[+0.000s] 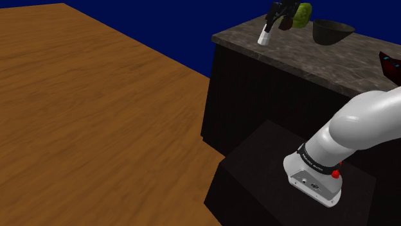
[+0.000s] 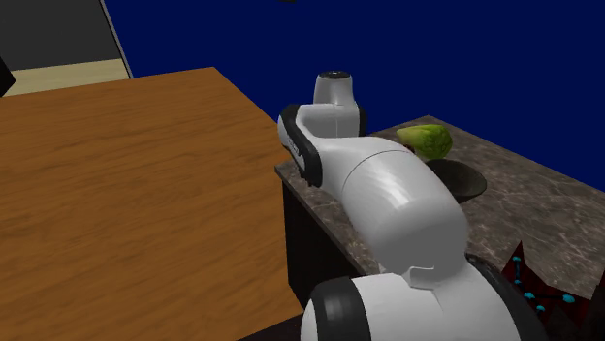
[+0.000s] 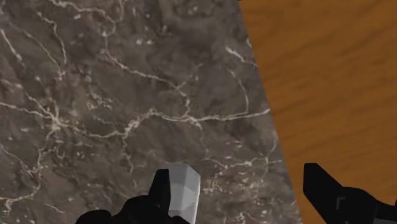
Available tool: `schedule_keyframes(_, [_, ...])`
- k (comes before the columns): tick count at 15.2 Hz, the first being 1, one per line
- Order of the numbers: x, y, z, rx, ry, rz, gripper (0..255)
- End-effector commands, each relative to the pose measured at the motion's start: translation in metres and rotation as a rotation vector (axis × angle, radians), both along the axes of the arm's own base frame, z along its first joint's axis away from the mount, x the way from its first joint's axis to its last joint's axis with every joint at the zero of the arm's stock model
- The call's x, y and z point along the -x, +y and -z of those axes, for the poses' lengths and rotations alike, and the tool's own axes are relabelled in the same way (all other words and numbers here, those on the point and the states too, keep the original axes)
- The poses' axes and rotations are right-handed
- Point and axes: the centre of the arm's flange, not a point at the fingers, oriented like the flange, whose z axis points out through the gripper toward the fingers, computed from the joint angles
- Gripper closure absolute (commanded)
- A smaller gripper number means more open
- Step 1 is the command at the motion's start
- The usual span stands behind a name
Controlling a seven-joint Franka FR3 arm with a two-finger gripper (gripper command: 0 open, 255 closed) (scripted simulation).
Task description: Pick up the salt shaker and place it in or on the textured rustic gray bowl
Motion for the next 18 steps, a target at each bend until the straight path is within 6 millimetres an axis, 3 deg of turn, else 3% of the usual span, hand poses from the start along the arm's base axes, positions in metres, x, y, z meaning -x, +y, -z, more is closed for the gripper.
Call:
schedule_keyframes(1, [-0.009,-0.02,-0.007,0.01,-0.036,0.037,0])
schedule_keyframes(4, [-0.022,-0.049,-0.017,0.023,-0.088,0.089,0])
schedule_keyframes(12, [-0.03,-0.052,0.022,0.023,-0.088,0.089,0])
schedule_keyframes(18, [-0.03,-0.052,0.022,0.023,-0.088,0.089,0])
